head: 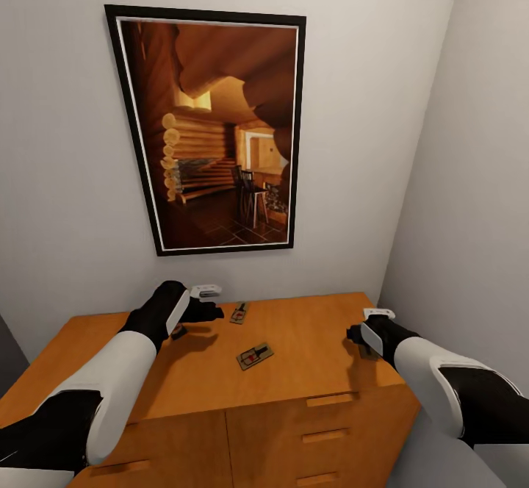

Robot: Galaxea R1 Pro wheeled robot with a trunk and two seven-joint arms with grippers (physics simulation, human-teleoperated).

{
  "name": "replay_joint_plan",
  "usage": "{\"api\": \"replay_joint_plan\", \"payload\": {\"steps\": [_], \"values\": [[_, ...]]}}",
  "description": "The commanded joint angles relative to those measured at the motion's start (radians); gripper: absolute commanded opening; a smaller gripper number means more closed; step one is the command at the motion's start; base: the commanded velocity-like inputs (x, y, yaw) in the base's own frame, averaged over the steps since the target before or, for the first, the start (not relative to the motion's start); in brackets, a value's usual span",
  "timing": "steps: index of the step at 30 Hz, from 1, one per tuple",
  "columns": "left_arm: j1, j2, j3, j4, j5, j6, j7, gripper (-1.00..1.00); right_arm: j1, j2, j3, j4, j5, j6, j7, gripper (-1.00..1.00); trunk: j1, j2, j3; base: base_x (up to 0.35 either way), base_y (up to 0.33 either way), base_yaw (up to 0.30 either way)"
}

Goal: Take the four mousetraps from the cabinet in the bathroom and place them on the bathroom floor. Make sure all four end up on the same floor surface, and ensure that at least two of them are either under or directly next to the same bathroom sink.

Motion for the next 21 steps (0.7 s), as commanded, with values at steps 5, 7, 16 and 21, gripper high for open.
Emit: {"api": "replay_joint_plan", "payload": {"steps": [5, 7, 16, 21], "values": [[-0.001, -0.001, -0.007, 0.000, 0.003, 0.005, 0.000, 1.00, -0.001, -0.003, -0.004, 0.001, -0.003, 0.039, 0.001, 1.00, 0.000, -0.001, -0.002, 0.000, 0.000, 0.000], [-0.001, -0.002, -0.013, 0.000, 0.003, 0.005, 0.001, 1.00, -0.001, -0.004, -0.008, 0.001, -0.003, 0.052, 0.005, 1.00, 0.000, -0.001, -0.002, 0.000, 0.000, 0.000], [0.000, -0.006, -0.034, -0.001, 0.004, 0.005, 0.001, 1.00, 0.000, -0.038, -0.079, 0.001, -0.001, 0.087, 0.036, 1.00, 0.000, -0.001, -0.002, 0.000, 0.000, 0.000], [-0.001, -0.005, -0.035, -0.001, 0.004, 0.005, 0.001, 1.00, 0.000, -0.045, -0.087, 0.001, -0.001, 0.089, 0.039, 1.00, 0.000, -0.001, -0.002, 0.000, 0.000, 0.000]]}}
